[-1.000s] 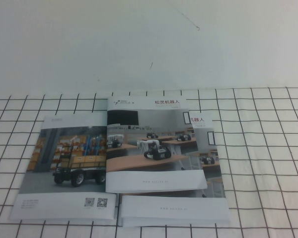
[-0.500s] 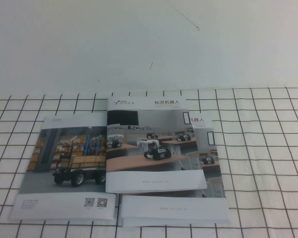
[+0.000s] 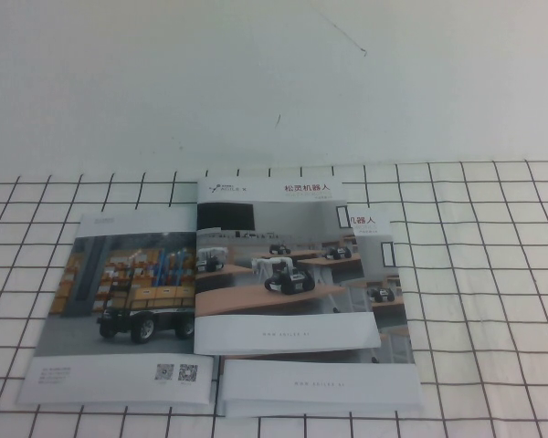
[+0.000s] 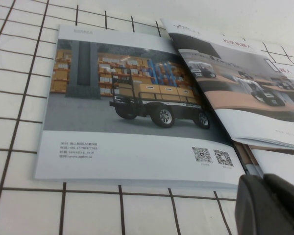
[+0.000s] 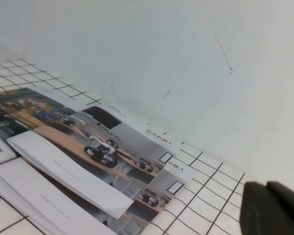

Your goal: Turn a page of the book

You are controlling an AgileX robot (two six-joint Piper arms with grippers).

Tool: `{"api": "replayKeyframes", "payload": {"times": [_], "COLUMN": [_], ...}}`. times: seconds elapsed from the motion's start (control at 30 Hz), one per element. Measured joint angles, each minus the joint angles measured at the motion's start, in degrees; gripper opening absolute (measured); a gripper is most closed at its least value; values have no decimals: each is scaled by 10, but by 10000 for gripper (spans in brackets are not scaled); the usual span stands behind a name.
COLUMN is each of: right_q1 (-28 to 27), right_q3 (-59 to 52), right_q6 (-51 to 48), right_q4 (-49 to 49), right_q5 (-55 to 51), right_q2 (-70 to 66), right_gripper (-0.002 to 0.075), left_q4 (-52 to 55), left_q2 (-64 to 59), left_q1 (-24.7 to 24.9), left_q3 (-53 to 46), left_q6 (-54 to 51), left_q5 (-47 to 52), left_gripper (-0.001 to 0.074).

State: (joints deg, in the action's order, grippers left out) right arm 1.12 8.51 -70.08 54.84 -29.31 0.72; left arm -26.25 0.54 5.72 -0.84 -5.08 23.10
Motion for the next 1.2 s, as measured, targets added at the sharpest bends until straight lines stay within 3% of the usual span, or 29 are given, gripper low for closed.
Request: {"api": "replayKeyframes", "payload": {"times": [0.23,0.47,0.63,0.73,0.9,1.1,1.2], "right_q1": [0,0,0,0,0,0,0], "right_q3": [0,-16,-74,-98,-100,-102,-102], "right_q6": [-1,11,178,282,394,630,673], "right_q4": [-17,-192,-222,-286,-416,-586,-622], "right_q5": [-1,57,251,297,265,115,80], "right_q2": [0,0,0,0,0,0,0], "right_gripper": [0,0,-1,-1,-1,-1,-1], "left_q4": [0,0,0,0,0,0,0], "left_q2": [0,0,0,0,0,0,0], "left_q1": [0,0,0,0,0,0,0], "left_q3": [0,0,0,0,0,0,-1], "left_q6": [0,0,0,0,0,0,0], "left_q5": [-1,-1,-1,-1,-1,-1,-1], "left_gripper": [-2,-2,-2,-2,-2,-2,-4]}}
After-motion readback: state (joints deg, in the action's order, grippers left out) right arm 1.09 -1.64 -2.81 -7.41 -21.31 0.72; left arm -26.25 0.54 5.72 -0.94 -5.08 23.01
